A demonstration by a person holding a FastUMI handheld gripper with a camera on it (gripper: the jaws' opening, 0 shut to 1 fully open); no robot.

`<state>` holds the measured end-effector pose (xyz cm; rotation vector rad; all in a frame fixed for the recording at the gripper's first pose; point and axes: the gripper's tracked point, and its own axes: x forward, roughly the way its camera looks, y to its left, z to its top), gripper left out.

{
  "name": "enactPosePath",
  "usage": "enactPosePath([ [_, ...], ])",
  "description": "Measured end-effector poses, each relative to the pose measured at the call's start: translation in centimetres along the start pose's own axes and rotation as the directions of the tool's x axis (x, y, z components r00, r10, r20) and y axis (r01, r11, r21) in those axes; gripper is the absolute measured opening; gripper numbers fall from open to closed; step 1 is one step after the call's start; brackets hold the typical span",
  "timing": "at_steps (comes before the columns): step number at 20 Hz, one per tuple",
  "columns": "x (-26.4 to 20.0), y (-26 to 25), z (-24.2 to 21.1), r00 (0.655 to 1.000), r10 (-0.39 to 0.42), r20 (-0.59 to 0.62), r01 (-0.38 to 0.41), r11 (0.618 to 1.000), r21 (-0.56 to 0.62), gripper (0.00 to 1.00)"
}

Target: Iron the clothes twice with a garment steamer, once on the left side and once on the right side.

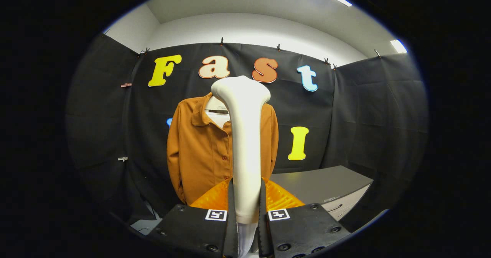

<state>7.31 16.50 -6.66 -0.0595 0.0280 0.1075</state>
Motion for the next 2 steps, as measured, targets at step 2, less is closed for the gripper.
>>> enactPosePath([
  [2, -0.02, 0.03, -0.14, 1.0, 0.001, -0.002, -0.001, 1.0, 0.0, 0.24],
])
